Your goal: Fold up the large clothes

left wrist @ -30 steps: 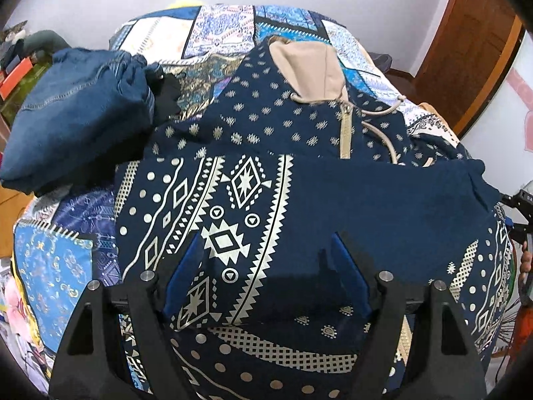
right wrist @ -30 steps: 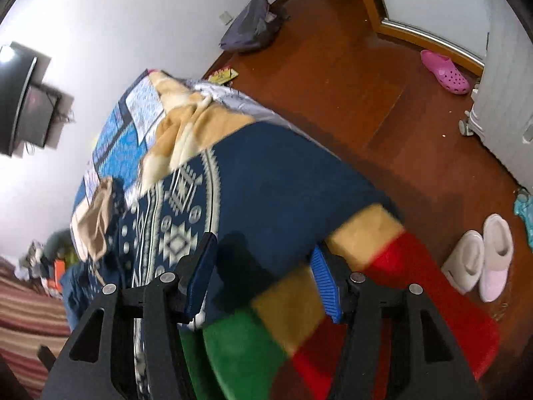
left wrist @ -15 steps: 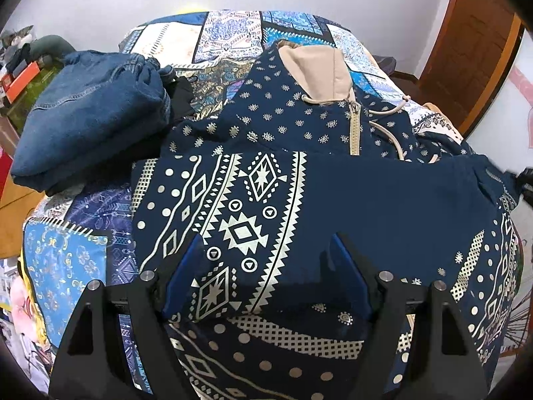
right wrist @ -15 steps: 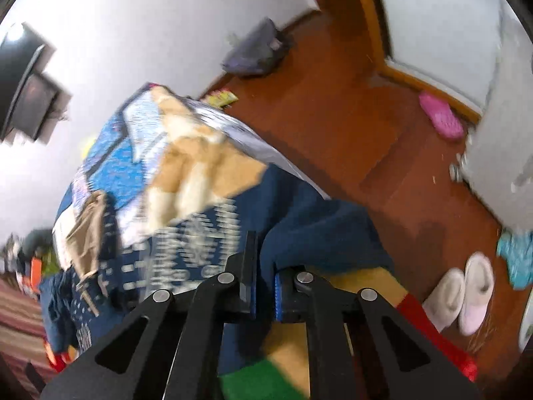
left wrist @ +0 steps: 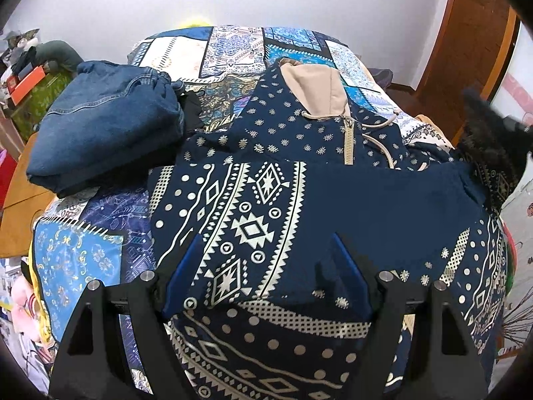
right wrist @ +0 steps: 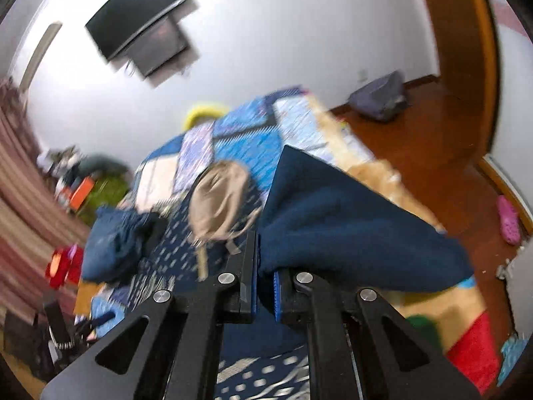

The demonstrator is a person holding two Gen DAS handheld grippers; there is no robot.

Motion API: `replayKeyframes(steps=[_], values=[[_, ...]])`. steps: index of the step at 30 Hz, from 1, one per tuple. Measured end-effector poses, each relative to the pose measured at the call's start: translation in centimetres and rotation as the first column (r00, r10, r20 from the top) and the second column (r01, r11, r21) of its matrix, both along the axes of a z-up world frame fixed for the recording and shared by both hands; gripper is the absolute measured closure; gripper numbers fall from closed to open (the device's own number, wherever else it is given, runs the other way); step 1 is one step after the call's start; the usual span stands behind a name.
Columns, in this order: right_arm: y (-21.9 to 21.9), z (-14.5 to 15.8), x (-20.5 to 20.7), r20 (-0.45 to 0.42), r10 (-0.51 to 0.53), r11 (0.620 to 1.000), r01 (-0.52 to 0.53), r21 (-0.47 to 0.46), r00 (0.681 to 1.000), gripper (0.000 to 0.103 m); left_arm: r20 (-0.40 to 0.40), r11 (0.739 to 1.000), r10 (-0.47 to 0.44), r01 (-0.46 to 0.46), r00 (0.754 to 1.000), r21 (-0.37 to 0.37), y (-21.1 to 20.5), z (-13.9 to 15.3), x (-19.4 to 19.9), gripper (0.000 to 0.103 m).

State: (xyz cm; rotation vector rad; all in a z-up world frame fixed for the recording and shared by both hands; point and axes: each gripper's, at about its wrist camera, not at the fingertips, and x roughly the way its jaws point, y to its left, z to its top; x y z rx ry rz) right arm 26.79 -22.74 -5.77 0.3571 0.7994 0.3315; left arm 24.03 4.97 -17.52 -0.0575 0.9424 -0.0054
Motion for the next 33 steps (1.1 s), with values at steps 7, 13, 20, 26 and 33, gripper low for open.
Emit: replayKeyframes(steps=[7,13,20,26,33], values=[[4.1,-6.4,-0.1,-0.186,0.084,0.994,-0.094,-0.046,0.979,0.096,-0.009,1.0,0.005,-0.005,1.0,-0.004,1.0,-0.2,-1.3,0.026],[3.3,-7.2,-0.9,-0.3,0.099,0.994,-0.107,-0.01,0.949,0.067,-0.032,1.0,0.017,-0.017,0.999,-0.018,1.3,-1.0,-1.4,0.026],[0.8,-3.5,-2.9,-0.21,0.059,0.997,-0.069,-0.038,0.976,0.061,-0.03,1.0,0.011,-0.012,0.999,-0.017,0.3,-1.1,-1.1,0.026],[-4.5,-2.2,-3.0,-0.149,-0.118,0.993,0.115,-0.031,0.982,0.053,-0.014,1.0,-0.01,0.01,1.0,-0.002,-0.9,-0.7,-0.7,0.026],[-10.0,-6.1,-1.1,-0.253,-0.282,0.955,0.296,0.02,0.926,0.053,-0.025,1.0,-0.018,0.018,1.0,-0.002,-1.3,-1.1,-0.1,0.026]])
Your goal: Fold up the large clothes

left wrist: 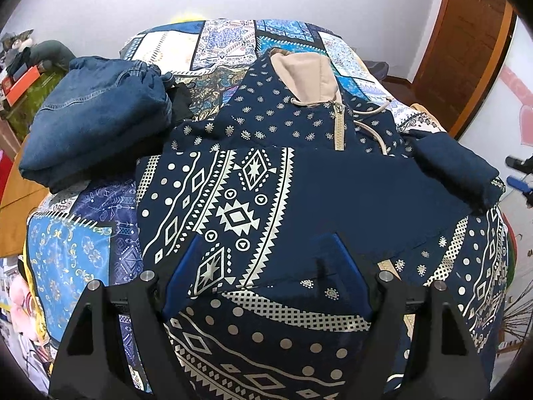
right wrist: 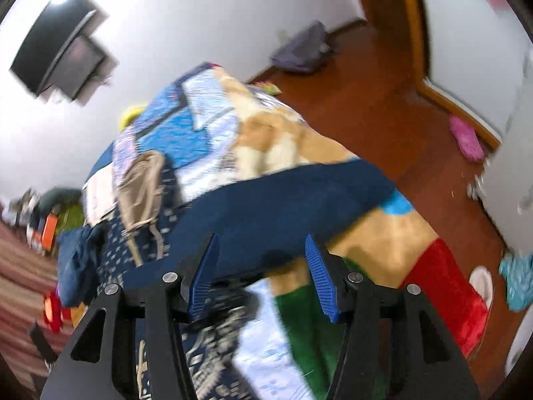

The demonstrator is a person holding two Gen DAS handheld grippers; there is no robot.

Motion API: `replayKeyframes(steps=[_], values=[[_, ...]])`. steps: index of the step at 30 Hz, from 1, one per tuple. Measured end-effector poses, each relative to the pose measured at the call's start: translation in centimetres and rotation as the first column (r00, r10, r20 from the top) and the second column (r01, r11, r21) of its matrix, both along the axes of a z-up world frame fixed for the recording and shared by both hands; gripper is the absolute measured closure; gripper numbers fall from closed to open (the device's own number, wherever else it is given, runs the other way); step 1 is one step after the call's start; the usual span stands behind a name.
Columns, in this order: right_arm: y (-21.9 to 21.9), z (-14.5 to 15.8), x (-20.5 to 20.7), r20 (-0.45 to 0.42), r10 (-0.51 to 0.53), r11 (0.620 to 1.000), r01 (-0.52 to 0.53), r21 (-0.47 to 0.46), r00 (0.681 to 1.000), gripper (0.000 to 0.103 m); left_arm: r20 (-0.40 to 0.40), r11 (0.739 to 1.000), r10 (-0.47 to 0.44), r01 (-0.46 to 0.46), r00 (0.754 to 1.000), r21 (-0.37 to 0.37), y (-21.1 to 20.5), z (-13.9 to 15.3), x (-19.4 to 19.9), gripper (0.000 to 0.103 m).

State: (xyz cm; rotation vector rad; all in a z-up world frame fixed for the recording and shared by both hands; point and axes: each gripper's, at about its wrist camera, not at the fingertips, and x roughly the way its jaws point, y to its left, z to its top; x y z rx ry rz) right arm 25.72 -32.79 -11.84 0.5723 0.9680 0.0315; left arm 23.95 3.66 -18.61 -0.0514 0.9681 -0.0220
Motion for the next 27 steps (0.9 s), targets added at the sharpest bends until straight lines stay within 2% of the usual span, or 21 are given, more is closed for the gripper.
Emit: replayKeyframes(steps=[5,9,10,11,12,13,14,17,22,27], values=[[-1.8,-4.5,1.6,-0.094,-0.049,0.988,0.062,0.142,0.994,0.053,-0.018,1.0,0.019,-0.019,1.0,-0.011,0.3,-0.6,0.3,0.026],[-2.8,-6.2,2.1,-0.109,-0.095,0.971,0.116,0.211,0.99,0.053,-0.028,1.0,0.027,-0.027,0.999,-0.011,0.5,-1.0,0.5,0.026],[-2.8,-6.2,2.2,-0.101,-0.106,0.969,0.126,0.213,0.989,0.061,-0.028,1.0,0.027,-0.028,0.999,-0.01,0.5,-1.1,0.5,0.026],[-2.7,-6.1,2.5,-0.09,-0.116,0.974,0.132,0.186,0.989,0.073,-0.028,1.0,0.028,-0.028,0.999,-0.009,0.6,-1.1,0.5,0.026],[-2.7,-6.0,2.6,-0.086,-0.116,0.978,0.129,0.163,0.989,0.079,-0.028,1.0,0.03,-0.03,0.999,-0.009,0.6,-1.2,0.5,0.026],[-2.3,-5.8,2.9,-0.083,-0.112,0.982,0.122,0.141,0.99,0.09,-0.027,0.999,0.031,-0.032,0.999,-0.009,0.7,-1.2,0.5,0.026],[-2.2,-5.7,3.0,-0.079,-0.105,0.984,0.115,0.136,0.991,0.094,-0.026,0.999,0.033,-0.033,0.999,-0.007,0.7,-1.2,0.5,0.026],[-1.7,-4.2,3.0,-0.038,-0.094,0.99,0.098,0.104,0.995,0.096,-0.018,0.999,0.037,-0.037,0.999,-0.008,0.9,-1.1,0.3,0.026],[1.0,1.2,2.7,0.09,-0.004,0.999,0.001,0.04,0.996,0.097,0.006,0.999,0.039,-0.039,0.999,-0.01,1.5,-0.4,-0.2,0.026],[5.5,7.8,2.3,0.227,0.139,0.99,-0.132,-0.049,0.964,0.097,0.043,0.999,0.048,-0.048,0.998,-0.003,2.2,0.6,-1.2,0.026]])
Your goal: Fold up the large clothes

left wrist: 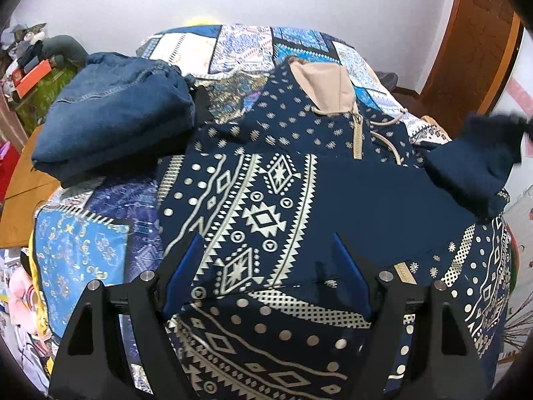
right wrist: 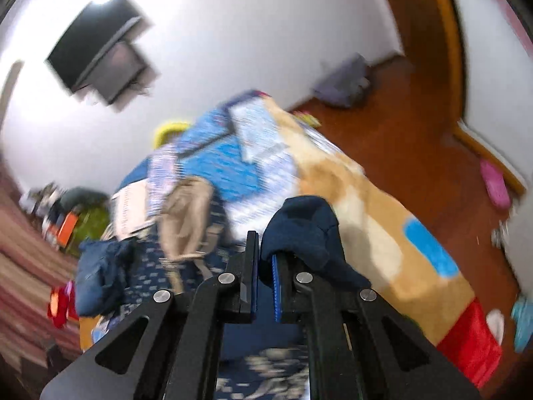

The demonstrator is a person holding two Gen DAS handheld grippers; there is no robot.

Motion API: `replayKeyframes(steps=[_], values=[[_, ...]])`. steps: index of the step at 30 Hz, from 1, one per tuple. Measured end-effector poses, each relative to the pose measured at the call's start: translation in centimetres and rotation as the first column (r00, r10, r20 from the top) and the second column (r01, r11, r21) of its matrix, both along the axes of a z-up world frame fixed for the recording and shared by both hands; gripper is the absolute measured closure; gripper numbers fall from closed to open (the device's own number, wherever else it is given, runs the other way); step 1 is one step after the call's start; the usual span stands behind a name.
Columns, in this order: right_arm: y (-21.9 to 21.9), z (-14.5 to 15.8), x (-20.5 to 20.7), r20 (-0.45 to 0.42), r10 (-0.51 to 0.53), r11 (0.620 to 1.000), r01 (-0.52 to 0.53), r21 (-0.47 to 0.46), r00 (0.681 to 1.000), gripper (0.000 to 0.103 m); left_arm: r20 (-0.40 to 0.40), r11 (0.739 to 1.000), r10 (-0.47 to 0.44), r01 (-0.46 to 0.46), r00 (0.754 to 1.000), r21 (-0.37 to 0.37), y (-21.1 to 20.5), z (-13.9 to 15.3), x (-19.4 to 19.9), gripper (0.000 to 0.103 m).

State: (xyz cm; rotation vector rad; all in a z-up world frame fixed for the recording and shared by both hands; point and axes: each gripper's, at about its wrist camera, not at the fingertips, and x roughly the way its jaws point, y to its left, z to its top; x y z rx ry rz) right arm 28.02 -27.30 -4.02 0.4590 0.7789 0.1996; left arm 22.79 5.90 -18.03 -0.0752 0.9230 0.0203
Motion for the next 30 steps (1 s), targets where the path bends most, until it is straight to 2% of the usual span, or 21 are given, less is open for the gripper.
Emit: replayKeyframes(steps=[5,10,13,17,23,27,30], values=[[6.9,4.6,0.0,0.082,0.189,0.981,-0.185,-0.054,0.978,0.097,0.024,1.0,0.018,-0.018,1.0,-0.018,1.4,0.7,-1.1,0.026],[14.3,4.7,-0.1,0.084,0.34,0.939,-0.333,-0.091,0.937,0.097,0.045,0.998,0.055,-0.054,0.997,-0.024,3.5,1.3,-2.7,0.026],[18.9,2.7,0.0,0.028,0.427,0.901,-0.423,-0.101,0.904,0.097,0.051,0.996,0.081,-0.08,0.995,-0.028,5.0,1.5,-3.9,0.026],[24.9,-2.5,-0.6,-0.111,0.534,0.834,-0.544,-0.096,0.838,0.097,0.047,0.992,0.12,-0.119,0.992,-0.033,7.0,1.4,-5.3,0.026],[29.6,-10.8,-2.3,-0.324,0.595,0.743,-0.657,-0.125,0.735,0.097,0.008,0.983,0.177,-0.176,0.984,-0.051,9.4,0.1,-7.0,0.026],[30.7,-13.4,-3.5,-0.407,0.593,0.705,-0.692,-0.154,0.695,0.095,-0.019,0.982,0.18,-0.18,0.984,-0.048,9.5,-0.7,-7.4,0.026],[30.2,-13.7,-3.6,-0.455,0.602,0.695,-0.711,-0.107,0.657,0.078,-0.034,0.986,0.164,-0.165,0.986,-0.038,8.9,-1.1,-7.1,0.026]])
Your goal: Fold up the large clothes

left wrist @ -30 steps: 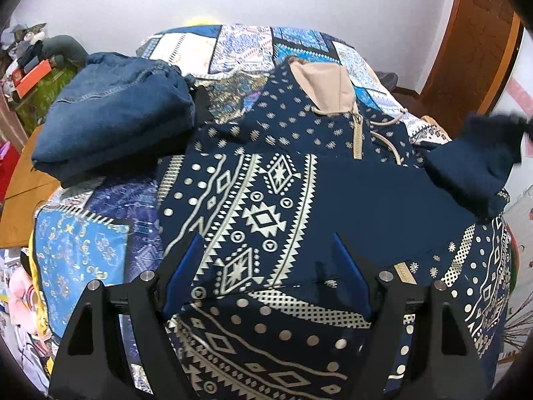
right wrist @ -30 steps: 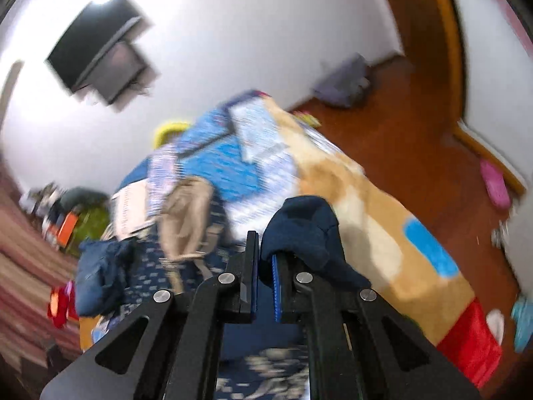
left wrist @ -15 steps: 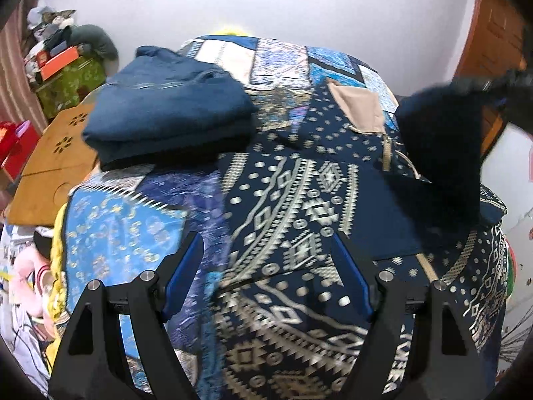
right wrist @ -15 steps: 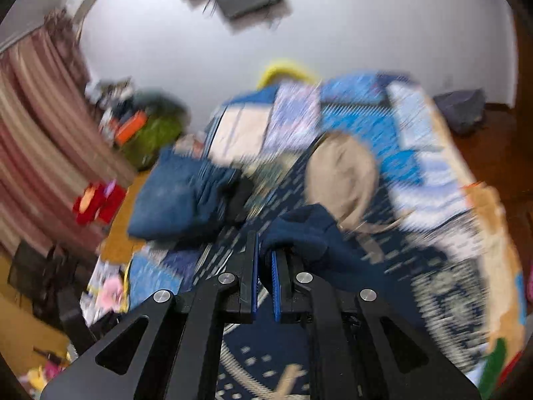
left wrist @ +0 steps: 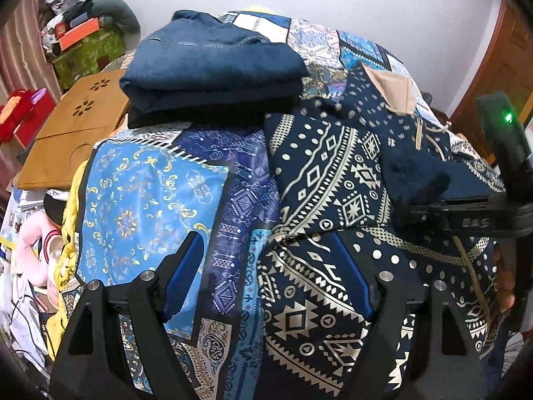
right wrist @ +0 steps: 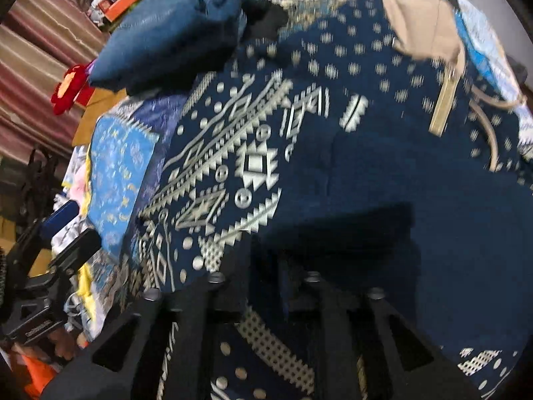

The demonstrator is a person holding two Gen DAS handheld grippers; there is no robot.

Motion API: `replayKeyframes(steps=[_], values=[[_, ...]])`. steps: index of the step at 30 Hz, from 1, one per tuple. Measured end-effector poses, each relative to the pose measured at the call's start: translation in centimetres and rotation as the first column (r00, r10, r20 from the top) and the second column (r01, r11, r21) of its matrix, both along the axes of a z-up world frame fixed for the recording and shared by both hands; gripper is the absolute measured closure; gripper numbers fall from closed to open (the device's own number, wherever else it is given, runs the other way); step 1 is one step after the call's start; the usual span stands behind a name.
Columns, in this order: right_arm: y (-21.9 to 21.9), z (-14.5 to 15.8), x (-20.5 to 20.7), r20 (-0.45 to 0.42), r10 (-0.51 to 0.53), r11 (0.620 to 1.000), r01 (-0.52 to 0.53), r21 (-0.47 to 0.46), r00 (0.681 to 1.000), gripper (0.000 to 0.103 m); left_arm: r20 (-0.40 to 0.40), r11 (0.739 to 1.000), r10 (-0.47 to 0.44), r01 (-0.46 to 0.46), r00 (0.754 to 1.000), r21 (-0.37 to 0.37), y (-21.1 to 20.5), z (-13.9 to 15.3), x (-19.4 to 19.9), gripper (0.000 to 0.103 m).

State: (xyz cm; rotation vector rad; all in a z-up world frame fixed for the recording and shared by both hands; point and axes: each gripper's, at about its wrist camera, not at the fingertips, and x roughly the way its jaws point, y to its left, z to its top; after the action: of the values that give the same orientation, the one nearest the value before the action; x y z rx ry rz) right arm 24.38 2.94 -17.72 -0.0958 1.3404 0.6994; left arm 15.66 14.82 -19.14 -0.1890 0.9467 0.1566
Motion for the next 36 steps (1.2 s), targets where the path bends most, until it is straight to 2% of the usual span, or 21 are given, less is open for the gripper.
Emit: replayKeyframes(steps=[2,3,6,10,13,16,22,26,28,30,32,33,34,36], values=[[-1.0,0.5,0.1,-0.049,-0.008,0.999,0.01,0.042,0.999,0.061,-0.004,1.0,-0.019,0.019,1.0,0.01,-0.7,0.0,0.3,0.026],[-1.5,0.9,0.1,-0.059,-0.011,0.999,0.014,0.048,0.998,0.059,-0.004,0.999,-0.033,0.033,0.999,0.017,-1.3,0.1,0.6,0.026],[-3.4,2.6,-0.2,-0.025,-0.007,0.998,0.008,0.061,1.0,0.059,-0.001,0.997,-0.071,0.071,0.997,0.035,-2.8,0.5,1.4,0.026],[-6.4,5.7,-0.7,0.074,-0.04,0.997,0.035,0.068,0.996,0.058,-0.002,0.99,-0.127,0.127,0.992,0.062,-5.0,1.0,2.8,0.026],[-9.2,7.3,-0.6,0.153,-0.1,0.994,0.091,0.064,0.983,0.052,-0.014,0.981,-0.176,0.177,0.984,0.083,-7.0,0.9,4.1,0.026],[-12.9,8.5,-0.3,0.233,-0.185,0.983,0.177,0.055,0.955,0.047,-0.027,0.968,-0.226,0.228,0.974,0.109,-9.3,0.7,5.5,0.026],[-19.3,9.0,0.3,0.271,-0.34,0.94,0.336,0.064,0.901,0.047,-0.08,0.928,-0.33,0.339,0.94,0.156,-13.5,-1.1,8.5,0.026],[-23.2,8.8,0.2,0.252,-0.414,0.91,0.407,0.081,0.875,0.047,-0.134,0.904,-0.369,0.389,0.92,0.178,-15.7,-2.9,10.4,0.026],[-24.2,8.3,0.1,0.247,-0.44,0.897,0.435,0.078,0.863,0.047,-0.143,0.901,-0.364,0.387,0.92,0.195,-16.3,-3.5,11.3,0.036],[-25.0,7.7,0.1,0.236,-0.459,0.888,0.454,0.076,0.857,0.047,-0.148,0.906,-0.368,0.39,0.918,0.167,-16.5,-3.7,12.2,0.047],[-25.7,7.4,0.2,0.225,-0.474,0.88,0.47,0.075,0.851,0.047,-0.137,0.914,-0.363,0.381,0.922,0.142,-16.4,-3.3,12.7,0.065],[-26.5,7.5,0.1,0.225,-0.477,0.878,0.473,0.074,0.849,0.047,-0.128,0.918,-0.36,0.375,0.924,0.129,-16.2,-3.0,13.1,0.081],[-26.6,7.5,0.2,0.227,-0.48,0.876,0.478,0.072,0.847,0.047,-0.121,0.922,-0.353,0.367,0.928,0.124,-16.0,-2.7,13.2,0.087],[-26.9,7.7,0.3,0.241,-0.482,0.874,0.48,0.07,0.842,0.047,-0.086,0.934,-0.338,0.345,0.937,0.09,-15.1,-1.6,13.3,0.09]])
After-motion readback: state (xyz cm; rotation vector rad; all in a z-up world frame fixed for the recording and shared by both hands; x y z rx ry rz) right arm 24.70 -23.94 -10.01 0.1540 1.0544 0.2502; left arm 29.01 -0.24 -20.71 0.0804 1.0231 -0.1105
